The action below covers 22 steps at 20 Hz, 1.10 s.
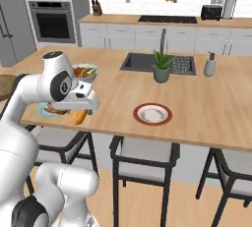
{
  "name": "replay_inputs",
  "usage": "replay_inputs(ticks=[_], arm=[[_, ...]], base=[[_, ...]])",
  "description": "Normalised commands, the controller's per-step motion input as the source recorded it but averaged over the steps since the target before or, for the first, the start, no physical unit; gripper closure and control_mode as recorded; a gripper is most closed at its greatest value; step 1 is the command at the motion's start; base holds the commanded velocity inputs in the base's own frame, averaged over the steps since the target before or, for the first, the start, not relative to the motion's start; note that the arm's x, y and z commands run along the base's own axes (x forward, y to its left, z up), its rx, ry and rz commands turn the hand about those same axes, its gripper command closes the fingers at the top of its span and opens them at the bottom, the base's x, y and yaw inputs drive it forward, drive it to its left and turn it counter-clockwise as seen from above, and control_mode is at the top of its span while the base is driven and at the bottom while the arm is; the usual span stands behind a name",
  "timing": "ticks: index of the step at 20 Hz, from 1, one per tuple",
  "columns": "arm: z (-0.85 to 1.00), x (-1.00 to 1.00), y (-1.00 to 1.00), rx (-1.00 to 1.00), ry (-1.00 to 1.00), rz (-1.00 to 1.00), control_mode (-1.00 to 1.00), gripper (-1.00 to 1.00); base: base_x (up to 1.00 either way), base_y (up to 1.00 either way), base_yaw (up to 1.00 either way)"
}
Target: Place one bun and one sausage from the bowl on each plate.
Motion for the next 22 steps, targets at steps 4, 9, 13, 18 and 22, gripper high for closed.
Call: replay_inputs(ticks=[4, 9, 13, 18, 22], arm=[[0.0, 0.0, 0.0, 0.0, 0.0, 0.0, 1.0, 1.0], [0.0, 0.0, 0.0, 0.0, 0.0, 0.0, 1.0, 1.0], [0.0, 0.0, 0.0, 0.0, 0.0, 0.0, 1.0, 1.0], [-0.07, 0.17, -0.02, 0.01, -0.01, 0.0, -1.0, 1.0], [-0.54, 0.8, -0.19, 0.0, -0.02, 0.09, -1.0, 1.0]], base=[[0.23, -1.0, 0.12], [0.75, -0.32, 0.0], [1.0, 0.01, -0.06], [0.76, -0.07, 0.0], [0.0, 0.0, 0.0]])
